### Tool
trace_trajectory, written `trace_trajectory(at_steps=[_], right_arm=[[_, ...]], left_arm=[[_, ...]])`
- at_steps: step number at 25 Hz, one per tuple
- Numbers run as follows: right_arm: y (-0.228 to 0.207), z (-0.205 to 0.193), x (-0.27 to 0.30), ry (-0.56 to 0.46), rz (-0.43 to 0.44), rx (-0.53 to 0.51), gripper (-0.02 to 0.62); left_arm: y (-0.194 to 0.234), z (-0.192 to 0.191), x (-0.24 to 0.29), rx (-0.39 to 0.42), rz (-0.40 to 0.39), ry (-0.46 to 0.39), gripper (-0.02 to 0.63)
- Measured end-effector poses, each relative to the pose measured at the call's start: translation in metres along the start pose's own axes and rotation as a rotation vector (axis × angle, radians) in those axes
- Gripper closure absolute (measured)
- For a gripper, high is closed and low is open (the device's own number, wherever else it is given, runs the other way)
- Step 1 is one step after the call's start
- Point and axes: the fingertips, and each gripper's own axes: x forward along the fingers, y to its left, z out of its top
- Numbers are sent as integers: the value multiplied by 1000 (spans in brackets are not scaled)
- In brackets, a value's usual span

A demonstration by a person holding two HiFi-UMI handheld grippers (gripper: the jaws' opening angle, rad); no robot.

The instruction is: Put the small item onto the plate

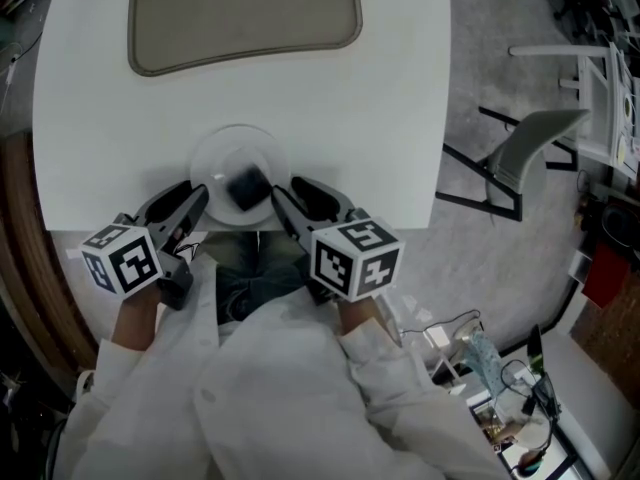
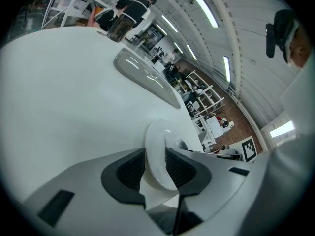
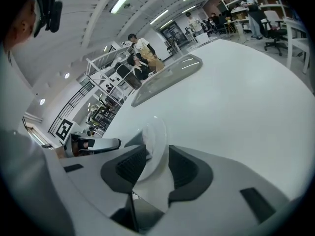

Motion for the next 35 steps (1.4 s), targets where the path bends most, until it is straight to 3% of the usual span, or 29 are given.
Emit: trace_trajectory(at_steps=[11, 28, 35], right_arm=[[4, 2, 2, 19, 22, 12, 462], [1, 5, 5, -2, 38, 144, 469], [1, 6, 4, -4, 29, 138, 479]], left_arm=[[-2, 1, 0, -3, 2, 2, 492], [2, 1, 0, -30, 21, -13, 493], [0, 2, 0, -26, 12, -1, 494]])
